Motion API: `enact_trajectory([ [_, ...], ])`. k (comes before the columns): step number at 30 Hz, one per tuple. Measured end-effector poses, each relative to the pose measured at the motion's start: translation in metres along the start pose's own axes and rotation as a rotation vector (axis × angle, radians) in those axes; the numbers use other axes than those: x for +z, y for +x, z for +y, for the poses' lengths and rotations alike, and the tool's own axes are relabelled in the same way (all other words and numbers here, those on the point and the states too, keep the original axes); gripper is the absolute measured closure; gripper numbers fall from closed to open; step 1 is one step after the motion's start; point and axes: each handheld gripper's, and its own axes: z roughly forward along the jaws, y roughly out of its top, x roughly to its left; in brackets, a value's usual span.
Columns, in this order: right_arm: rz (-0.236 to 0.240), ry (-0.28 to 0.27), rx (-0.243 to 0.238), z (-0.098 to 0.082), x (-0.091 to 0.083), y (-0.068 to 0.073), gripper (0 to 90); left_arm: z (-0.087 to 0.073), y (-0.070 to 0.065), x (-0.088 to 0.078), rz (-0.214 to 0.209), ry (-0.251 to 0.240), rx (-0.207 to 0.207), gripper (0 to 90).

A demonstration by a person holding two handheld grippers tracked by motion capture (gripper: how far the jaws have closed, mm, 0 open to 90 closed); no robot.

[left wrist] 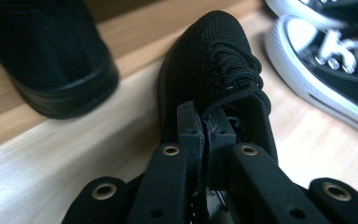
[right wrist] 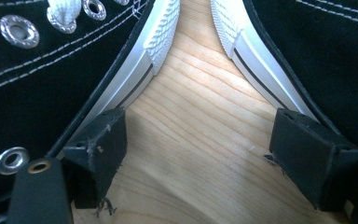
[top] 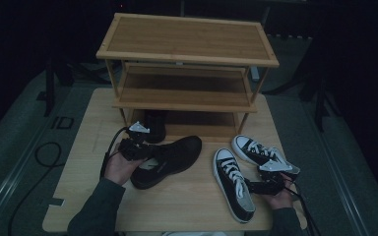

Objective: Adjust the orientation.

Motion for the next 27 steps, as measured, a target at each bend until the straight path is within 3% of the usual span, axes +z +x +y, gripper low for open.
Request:
enact_trajectory([
  [4,0.001,0.001,0.002,0.0,0.0,0.0,18.7,-0.002,0.007,0.002,0.026,-0.021,-0.033,87.8],
  [7,0.001,0.001,0.002,0.0,0.0,0.0,18.7,-0.008,0.012,0.003,0.042,-0.007,-0.047,87.8],
  [14,0.001,0.002,0.003,0.0,0.0,0.0,18.7,-0.015,0.009,-0.005,0.109,0.029,0.008,86.9],
  [17,0.001,0.002,0.003,0.0,0.0,0.0,18.7,-0.017,0.011,-0.007,0.1,0.028,0.0,86.1],
  [18,0.001,0.002,0.003,0.0,0.0,0.0,18.7,-0.018,0.012,-0.008,0.085,0.022,-0.007,80.3],
  [22,0.001,0.001,0.004,0.0,0.0,0.0,18.7,-0.019,0.012,-0.016,0.051,-0.003,-0.002,70.4],
  [23,0.001,0.001,0.004,0.0,0.0,0.0,18.7,-0.019,0.01,-0.022,0.044,-0.006,0.02,66.4],
  [27,0.001,0.001,0.006,0.0,0.0,0.0,18.7,-0.02,0.006,-0.034,0.042,-0.011,0.053,65.0],
])
